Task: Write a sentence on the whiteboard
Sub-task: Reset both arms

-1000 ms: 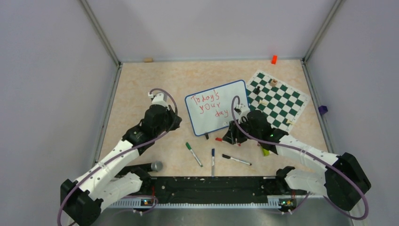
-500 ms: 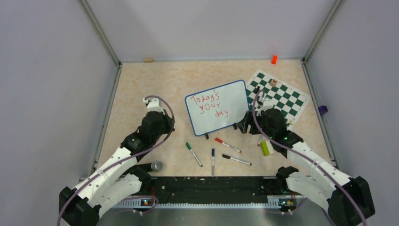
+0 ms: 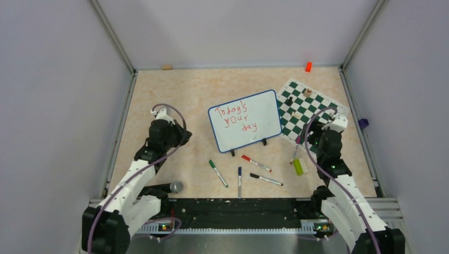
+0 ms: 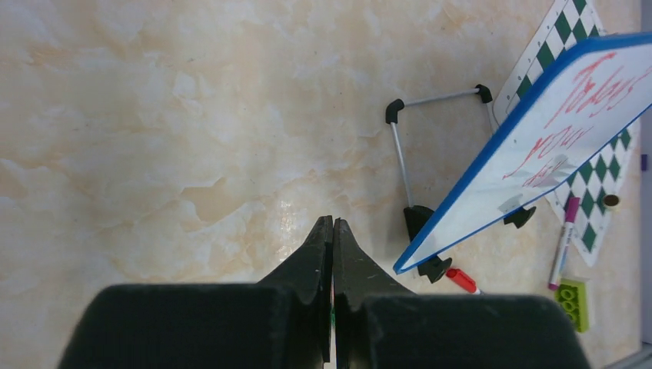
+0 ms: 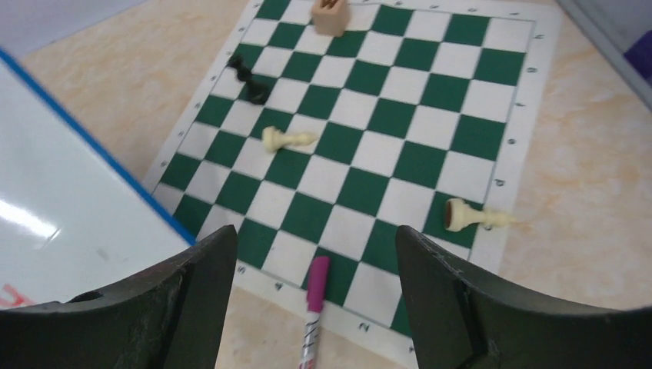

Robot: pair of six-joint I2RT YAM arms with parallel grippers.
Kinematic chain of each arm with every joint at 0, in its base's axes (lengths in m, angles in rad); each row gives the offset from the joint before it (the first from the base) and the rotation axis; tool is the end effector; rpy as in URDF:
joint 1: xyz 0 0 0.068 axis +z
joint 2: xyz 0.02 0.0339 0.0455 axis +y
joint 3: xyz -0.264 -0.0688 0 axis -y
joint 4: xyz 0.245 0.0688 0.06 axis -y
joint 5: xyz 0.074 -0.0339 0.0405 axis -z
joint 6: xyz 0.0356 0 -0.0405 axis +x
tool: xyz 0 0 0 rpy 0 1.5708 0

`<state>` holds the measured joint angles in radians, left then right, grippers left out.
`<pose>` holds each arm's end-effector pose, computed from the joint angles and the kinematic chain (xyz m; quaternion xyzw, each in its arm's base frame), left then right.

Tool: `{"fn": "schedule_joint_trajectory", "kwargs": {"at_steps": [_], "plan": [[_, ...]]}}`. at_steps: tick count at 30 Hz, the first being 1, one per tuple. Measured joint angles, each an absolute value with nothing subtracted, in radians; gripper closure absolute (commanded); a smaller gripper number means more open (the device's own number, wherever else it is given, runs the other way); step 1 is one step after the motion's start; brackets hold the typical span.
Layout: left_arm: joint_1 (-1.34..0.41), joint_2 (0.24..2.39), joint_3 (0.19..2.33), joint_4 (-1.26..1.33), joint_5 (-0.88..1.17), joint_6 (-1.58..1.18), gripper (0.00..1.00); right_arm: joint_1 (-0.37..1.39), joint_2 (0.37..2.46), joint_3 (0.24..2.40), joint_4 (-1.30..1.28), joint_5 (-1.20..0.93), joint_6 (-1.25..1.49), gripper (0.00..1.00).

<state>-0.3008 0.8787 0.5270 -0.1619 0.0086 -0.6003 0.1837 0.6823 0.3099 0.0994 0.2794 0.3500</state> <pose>0.1887 -0.0589 0.2348 -0.1267 0.8542 -0.2230 0.4524 0.1683 0.0213 0.2175 0.1494 0.7793 0.0508 0.6065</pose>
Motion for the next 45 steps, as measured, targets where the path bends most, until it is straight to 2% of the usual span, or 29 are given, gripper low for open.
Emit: {"fn": "schedule_joint_trajectory", "kwargs": {"at_steps": [3, 5, 9, 15, 18, 21, 22, 23, 24, 30, 36, 40, 45], "plan": [[-0.187, 0.965, 0.522, -0.111, 0.170, -0.626, 1.00, 0.060, 0.728, 0.302, 0.153, 0.273, 0.342, 0.18], [-0.149, 1.030, 0.524, -0.115, 0.231, -0.626, 1.00, -0.006, 0.778, 0.290, 0.239, 0.257, 0.341, 0.02], [-0.144, 1.053, 0.527, -0.163, 0.223, -0.610, 1.00, -0.038, 0.892, 0.187, 0.499, 0.192, 0.263, 0.01], [-0.144, 0.955, 0.528, -0.146, -0.033, -0.568, 1.00, -0.038, 1.144, 0.151, 0.777, 0.128, 0.177, 0.01], [-0.144, 0.924, 0.507, -0.069, -0.198, -0.545, 0.96, -0.028, 1.233, 0.153, 0.859, 0.122, 0.138, 0.01], [-0.144, 0.929, 0.477, 0.006, -0.355, -0.507, 0.88, 0.003, 1.343, 0.156, 0.974, 0.131, 0.088, 0.04], [-0.144, 0.939, 0.470, 0.035, -0.417, -0.493, 0.30, 0.016, 1.395, 0.160, 1.021, 0.140, 0.075, 0.02], [-0.144, 0.950, 0.467, 0.055, -0.455, -0.481, 0.06, 0.027, 1.428, 0.164, 1.037, 0.149, 0.065, 0.01], [-0.144, 0.965, 0.467, 0.080, -0.499, -0.462, 0.02, 0.035, 1.444, 0.163, 1.050, 0.157, 0.056, 0.01], [-0.143, 1.068, 0.456, 0.265, -0.686, -0.382, 0.01, 0.045, 1.455, 0.164, 1.131, 0.171, 0.026, 0.01], [-0.138, 1.183, 0.414, 0.473, -0.701, -0.240, 0.01, 0.045, 1.455, 0.164, 1.145, 0.171, 0.017, 0.01], [-0.132, 1.295, 0.409, 0.590, -0.656, -0.169, 0.01, 0.045, 1.455, 0.164, 1.145, 0.171, 0.017, 0.01], [-0.119, 1.376, 0.309, 0.820, -0.469, -0.036, 0.01, 0.045, 1.455, 0.164, 1.145, 0.171, 0.017, 0.01]]}}
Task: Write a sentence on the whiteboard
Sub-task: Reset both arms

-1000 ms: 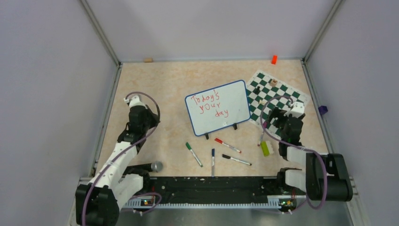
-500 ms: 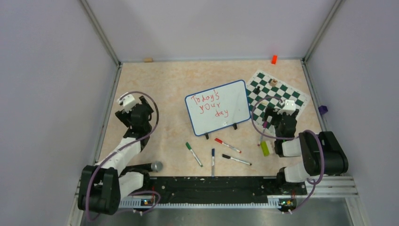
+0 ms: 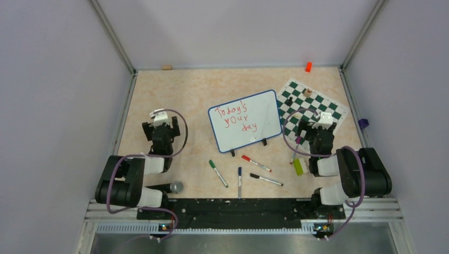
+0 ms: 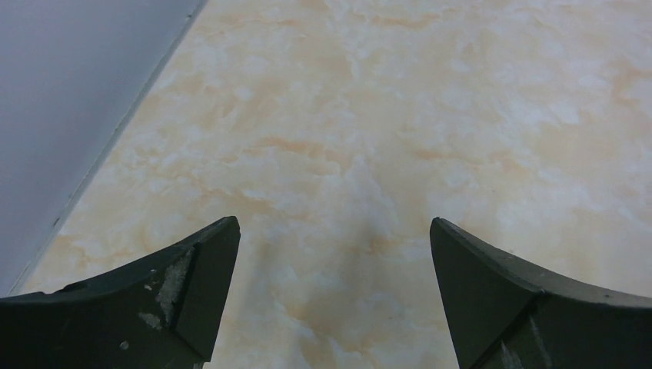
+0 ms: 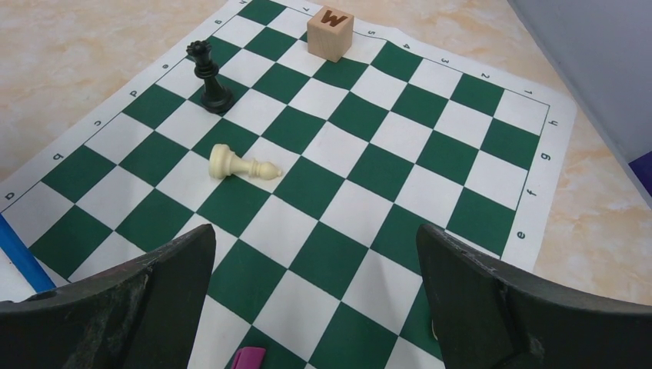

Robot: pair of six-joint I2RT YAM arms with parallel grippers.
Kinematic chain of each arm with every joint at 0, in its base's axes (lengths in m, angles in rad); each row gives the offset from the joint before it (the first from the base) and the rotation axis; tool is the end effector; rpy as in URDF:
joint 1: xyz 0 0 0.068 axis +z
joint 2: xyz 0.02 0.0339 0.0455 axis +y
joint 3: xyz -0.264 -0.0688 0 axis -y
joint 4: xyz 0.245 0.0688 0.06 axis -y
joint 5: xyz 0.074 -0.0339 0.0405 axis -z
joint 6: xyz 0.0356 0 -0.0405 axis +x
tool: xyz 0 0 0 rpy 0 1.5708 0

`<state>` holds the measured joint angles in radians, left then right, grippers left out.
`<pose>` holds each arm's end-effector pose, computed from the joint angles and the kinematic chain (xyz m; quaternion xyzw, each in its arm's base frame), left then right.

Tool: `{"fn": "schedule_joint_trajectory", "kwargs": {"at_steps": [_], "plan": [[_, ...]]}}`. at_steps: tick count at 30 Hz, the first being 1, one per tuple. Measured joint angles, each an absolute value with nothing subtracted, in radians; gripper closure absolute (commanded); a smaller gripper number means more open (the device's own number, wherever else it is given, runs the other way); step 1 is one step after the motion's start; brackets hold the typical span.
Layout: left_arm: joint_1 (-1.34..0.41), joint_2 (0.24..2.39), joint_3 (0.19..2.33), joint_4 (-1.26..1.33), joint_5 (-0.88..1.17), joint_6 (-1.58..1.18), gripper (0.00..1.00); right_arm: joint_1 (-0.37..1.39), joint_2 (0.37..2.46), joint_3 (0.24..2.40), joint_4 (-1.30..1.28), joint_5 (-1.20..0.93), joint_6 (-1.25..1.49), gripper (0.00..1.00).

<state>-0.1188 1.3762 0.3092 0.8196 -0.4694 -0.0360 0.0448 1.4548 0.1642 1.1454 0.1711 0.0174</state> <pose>0.2425 -0.0127 0.1610 -0.1110 0.7726 0.1367 0.6100 0.2228 0.0039 0.1411 0.0455 0.7545 -0.0444 0.6533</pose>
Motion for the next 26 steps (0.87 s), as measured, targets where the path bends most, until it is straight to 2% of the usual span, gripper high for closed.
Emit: {"fn": "schedule_joint_trajectory", "kwargs": {"at_steps": [7, 26], "plan": [[-0.043, 1.472, 0.269, 1.011, -0.369, -0.024, 0.02, 0.045, 1.455, 0.164, 1.146, 0.171, 0.017, 0.01], [-0.021, 1.477, 0.271, 1.026, -0.323, -0.047, 0.02, 0.045, 1.455, 0.164, 1.146, 0.171, 0.017, 0.01]]}}
